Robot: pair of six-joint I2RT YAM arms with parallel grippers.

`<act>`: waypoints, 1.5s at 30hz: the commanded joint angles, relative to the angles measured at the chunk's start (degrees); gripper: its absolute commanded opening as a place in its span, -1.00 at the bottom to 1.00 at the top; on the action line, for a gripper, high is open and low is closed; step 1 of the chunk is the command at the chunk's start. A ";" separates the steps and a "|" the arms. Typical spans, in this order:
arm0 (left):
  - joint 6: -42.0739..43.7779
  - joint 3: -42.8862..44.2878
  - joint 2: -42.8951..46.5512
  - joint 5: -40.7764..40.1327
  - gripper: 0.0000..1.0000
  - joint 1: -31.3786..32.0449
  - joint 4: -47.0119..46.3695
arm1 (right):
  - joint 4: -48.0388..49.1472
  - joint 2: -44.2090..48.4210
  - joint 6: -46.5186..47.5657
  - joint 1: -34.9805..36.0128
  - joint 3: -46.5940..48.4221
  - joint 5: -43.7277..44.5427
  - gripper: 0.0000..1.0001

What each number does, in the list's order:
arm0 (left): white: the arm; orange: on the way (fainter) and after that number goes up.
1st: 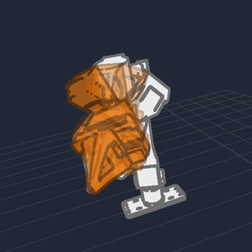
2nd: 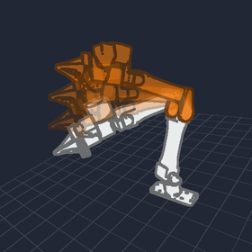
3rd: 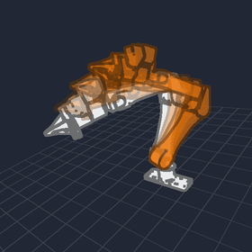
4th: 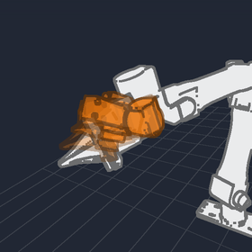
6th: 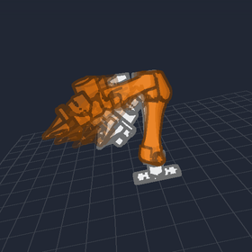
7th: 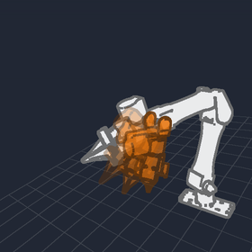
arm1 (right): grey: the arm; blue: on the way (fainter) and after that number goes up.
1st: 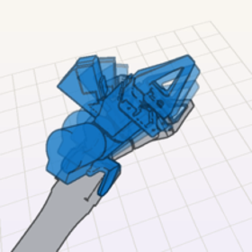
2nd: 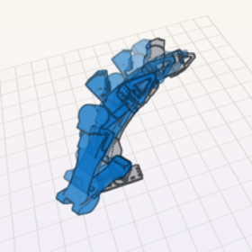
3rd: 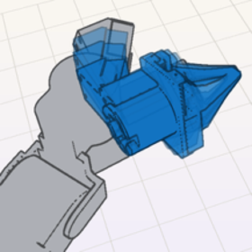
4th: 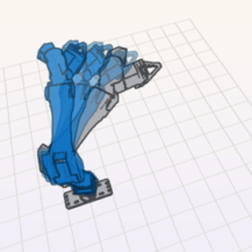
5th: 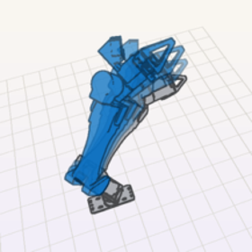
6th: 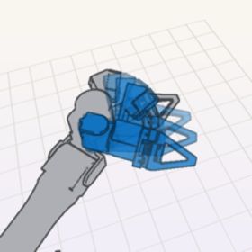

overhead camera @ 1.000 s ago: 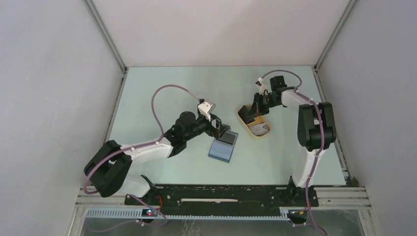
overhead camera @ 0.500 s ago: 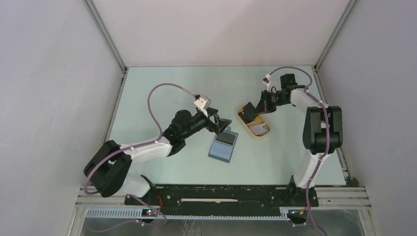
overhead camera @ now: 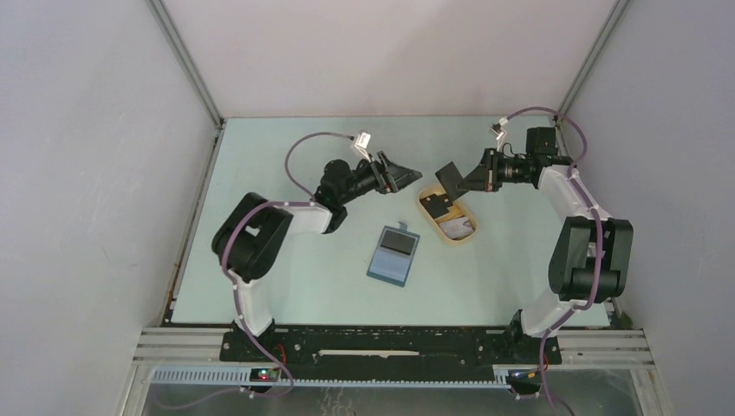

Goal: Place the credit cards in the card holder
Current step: Pick up the credit card from the storage box.

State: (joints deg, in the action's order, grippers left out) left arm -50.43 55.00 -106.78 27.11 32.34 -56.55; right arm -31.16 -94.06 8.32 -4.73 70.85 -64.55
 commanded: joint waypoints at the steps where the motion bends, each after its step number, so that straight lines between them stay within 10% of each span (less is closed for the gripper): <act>1: -8.62 6.05 -4.41 3.30 0.77 0.80 -5.81 | 3.08 -1.83 -3.63 -0.75 -0.64 -4.63 -1.00; 45: -21.43 19.22 -22.00 2.97 -0.40 6.13 -13.10 | 6.35 -8.46 -8.97 3.67 -0.62 3.39 -1.00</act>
State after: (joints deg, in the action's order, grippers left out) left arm -69.97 70.02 -128.60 28.69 37.91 -64.18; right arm -24.82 -101.75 -0.58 -2.90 70.22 -63.48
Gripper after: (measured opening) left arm 0.335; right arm 0.010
